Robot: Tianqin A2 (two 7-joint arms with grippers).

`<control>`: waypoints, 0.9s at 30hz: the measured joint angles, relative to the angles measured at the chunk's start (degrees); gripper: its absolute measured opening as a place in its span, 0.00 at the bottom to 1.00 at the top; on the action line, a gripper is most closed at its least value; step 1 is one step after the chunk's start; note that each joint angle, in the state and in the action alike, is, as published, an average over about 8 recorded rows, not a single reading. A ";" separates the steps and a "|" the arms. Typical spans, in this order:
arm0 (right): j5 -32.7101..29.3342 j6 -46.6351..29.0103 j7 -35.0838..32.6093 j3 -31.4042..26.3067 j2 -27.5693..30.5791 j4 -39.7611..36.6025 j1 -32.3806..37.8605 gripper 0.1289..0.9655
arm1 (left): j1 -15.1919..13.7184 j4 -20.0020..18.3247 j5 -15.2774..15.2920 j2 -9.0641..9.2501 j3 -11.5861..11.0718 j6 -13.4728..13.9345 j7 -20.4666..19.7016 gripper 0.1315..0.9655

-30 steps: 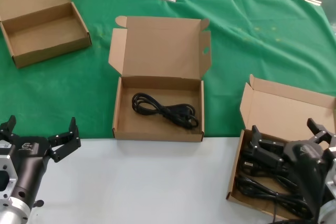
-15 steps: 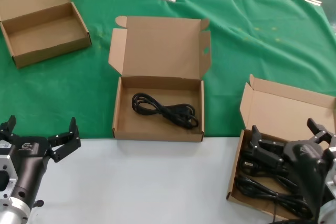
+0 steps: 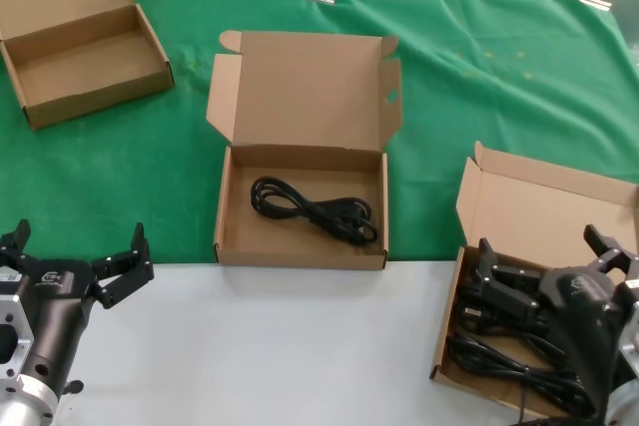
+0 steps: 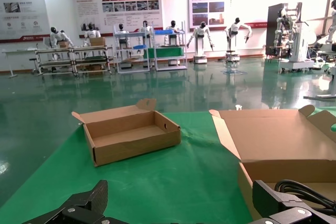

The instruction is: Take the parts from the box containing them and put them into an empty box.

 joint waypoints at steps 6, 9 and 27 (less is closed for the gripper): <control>0.00 0.00 0.00 0.00 0.00 0.00 0.00 1.00 | 0.00 0.00 0.00 0.00 0.00 0.00 0.00 1.00; 0.00 0.00 0.00 0.00 0.00 0.00 0.00 1.00 | 0.00 0.00 0.00 0.00 0.00 0.00 0.00 1.00; 0.00 0.00 0.00 0.00 0.00 0.00 0.00 1.00 | 0.00 0.00 0.00 0.00 0.00 0.00 0.00 1.00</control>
